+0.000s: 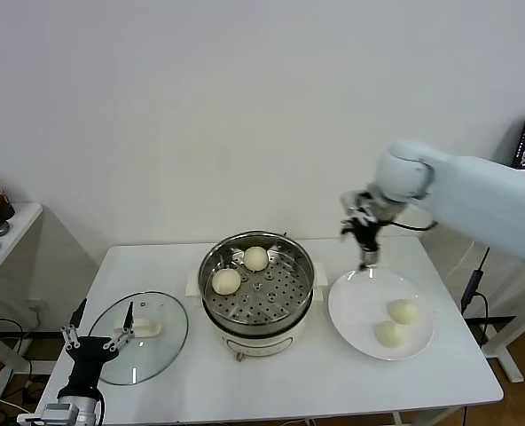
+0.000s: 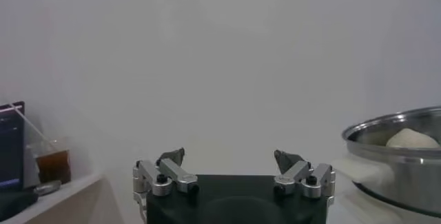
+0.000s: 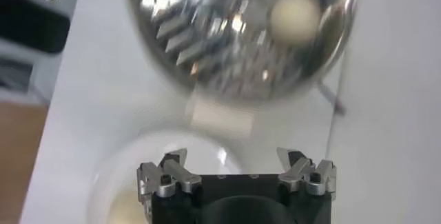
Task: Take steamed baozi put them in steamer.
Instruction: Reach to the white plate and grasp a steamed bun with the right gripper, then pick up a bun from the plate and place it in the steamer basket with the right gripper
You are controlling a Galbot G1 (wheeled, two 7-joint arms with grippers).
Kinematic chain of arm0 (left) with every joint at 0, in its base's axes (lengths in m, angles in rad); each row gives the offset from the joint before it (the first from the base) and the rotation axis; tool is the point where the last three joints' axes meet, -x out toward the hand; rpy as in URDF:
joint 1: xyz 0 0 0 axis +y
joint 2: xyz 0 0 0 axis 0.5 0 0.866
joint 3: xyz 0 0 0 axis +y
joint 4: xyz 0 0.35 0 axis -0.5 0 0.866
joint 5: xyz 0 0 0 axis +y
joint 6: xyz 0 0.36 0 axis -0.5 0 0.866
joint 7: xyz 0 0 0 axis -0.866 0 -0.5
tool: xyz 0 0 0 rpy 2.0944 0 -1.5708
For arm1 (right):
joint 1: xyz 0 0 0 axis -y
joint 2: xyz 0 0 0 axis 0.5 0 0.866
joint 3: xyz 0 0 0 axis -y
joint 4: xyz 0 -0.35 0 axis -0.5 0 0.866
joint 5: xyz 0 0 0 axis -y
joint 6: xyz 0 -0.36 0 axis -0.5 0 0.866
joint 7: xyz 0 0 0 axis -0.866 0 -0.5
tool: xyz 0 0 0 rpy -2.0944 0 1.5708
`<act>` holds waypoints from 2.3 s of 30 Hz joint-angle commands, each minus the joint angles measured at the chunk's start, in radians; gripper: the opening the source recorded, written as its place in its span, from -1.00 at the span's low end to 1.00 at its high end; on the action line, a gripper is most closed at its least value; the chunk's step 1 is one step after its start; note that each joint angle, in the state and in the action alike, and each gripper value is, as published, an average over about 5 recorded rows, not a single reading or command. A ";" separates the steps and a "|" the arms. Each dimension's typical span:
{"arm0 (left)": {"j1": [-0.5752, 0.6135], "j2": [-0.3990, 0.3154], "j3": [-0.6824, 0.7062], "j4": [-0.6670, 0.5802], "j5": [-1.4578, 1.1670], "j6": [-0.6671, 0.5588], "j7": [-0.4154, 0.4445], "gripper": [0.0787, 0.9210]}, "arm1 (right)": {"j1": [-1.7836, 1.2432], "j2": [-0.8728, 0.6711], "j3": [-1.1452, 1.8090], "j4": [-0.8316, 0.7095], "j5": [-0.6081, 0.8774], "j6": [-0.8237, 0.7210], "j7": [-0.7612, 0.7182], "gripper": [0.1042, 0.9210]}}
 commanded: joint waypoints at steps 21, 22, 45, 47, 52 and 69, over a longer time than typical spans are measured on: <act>0.026 -0.011 -0.013 -0.001 0.029 0.000 0.001 0.77 | -0.672 -0.221 0.374 0.005 -0.309 0.131 0.120 0.76; 0.026 -0.012 -0.013 -0.001 0.028 0.000 0.001 0.77 | -0.682 -0.216 0.382 -0.001 -0.313 0.132 0.126 0.76; 0.026 -0.018 -0.018 0.002 0.030 -0.002 0.001 0.77 | -0.729 -0.111 0.436 -0.059 -0.360 0.062 0.143 0.53; 0.027 -0.020 -0.017 0.001 0.030 -0.002 0.002 0.77 | -0.730 -0.115 0.436 -0.056 -0.363 0.055 0.137 0.41; 0.027 -0.019 -0.017 0.000 0.030 -0.002 0.001 0.77 | -0.723 -0.122 0.437 -0.053 -0.362 0.051 0.122 0.16; 0.012 -0.009 -0.015 -0.004 0.022 0.000 0.003 0.77 | -0.218 -0.115 0.366 -0.031 -0.103 0.148 -0.065 0.01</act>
